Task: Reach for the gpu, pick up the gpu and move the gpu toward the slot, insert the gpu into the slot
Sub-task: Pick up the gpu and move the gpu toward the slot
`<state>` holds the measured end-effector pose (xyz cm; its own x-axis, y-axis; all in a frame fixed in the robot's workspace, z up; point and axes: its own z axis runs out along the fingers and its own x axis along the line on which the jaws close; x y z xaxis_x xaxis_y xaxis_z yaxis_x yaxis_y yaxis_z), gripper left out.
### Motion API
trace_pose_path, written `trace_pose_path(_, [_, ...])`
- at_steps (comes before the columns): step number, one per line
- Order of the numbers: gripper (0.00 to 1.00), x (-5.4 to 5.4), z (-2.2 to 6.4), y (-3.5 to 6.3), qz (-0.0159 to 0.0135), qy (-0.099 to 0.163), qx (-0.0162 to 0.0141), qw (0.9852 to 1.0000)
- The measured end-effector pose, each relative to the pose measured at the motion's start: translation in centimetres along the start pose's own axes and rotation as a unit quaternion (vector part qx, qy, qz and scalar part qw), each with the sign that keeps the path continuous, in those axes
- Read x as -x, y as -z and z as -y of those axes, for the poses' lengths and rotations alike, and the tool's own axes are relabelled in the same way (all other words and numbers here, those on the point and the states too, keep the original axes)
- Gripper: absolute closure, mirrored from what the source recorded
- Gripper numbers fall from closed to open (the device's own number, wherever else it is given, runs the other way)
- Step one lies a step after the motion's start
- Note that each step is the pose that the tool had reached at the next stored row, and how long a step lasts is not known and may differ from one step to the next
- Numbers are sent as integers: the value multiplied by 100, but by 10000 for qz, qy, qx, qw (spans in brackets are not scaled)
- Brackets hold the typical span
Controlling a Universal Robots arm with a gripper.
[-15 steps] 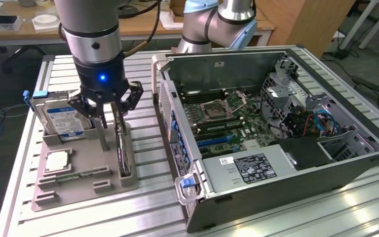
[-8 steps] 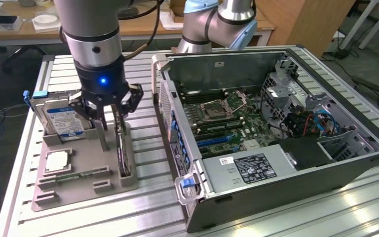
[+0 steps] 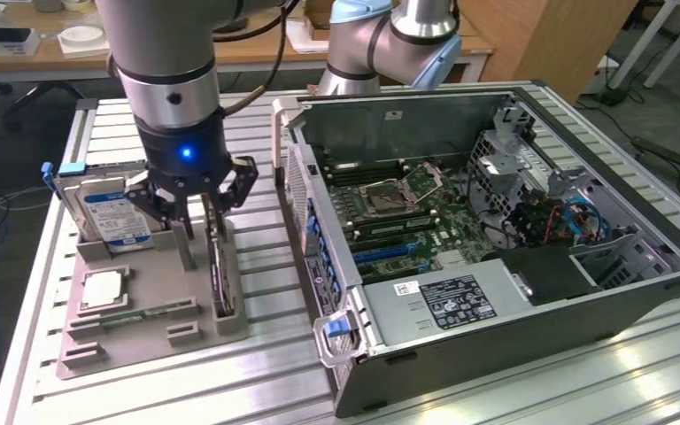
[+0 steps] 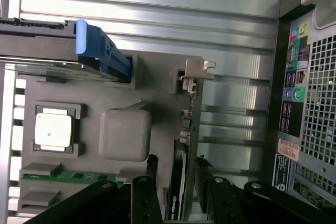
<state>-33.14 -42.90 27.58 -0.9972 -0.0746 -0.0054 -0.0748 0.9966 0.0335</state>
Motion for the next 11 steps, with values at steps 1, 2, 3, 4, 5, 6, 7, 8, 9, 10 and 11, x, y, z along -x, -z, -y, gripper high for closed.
trace_pose_path(1, [59,0,0,-9,0,0,0,10000])
trace_pose_path(2, [59,0,1,-17,0,0,0,10000])
trace_pose_path(3, [59,0,2,-24,0,0,0,10000])
trace_pose_path(4, [59,0,3,-30,0,0,0,10000])
trace_pose_path(5, [59,0,4,-38,0,0,0,10000])
trace_pose_path(6, [59,1,5,-48,1,0,0,10000])
trace_pose_path(7, [59,1,6,-56,0,0,0,10000])
trace_pose_path(8, [59,5,6,-64,1,0,0,10000])
trace_pose_path(9, [59,9,7,-70,0,1,0,10000])
trace_pose_path(10, [59,14,8,-77,0,1,0,10000])
trace_pose_path(11, [59,17,8,-84,0,0,0,10000])
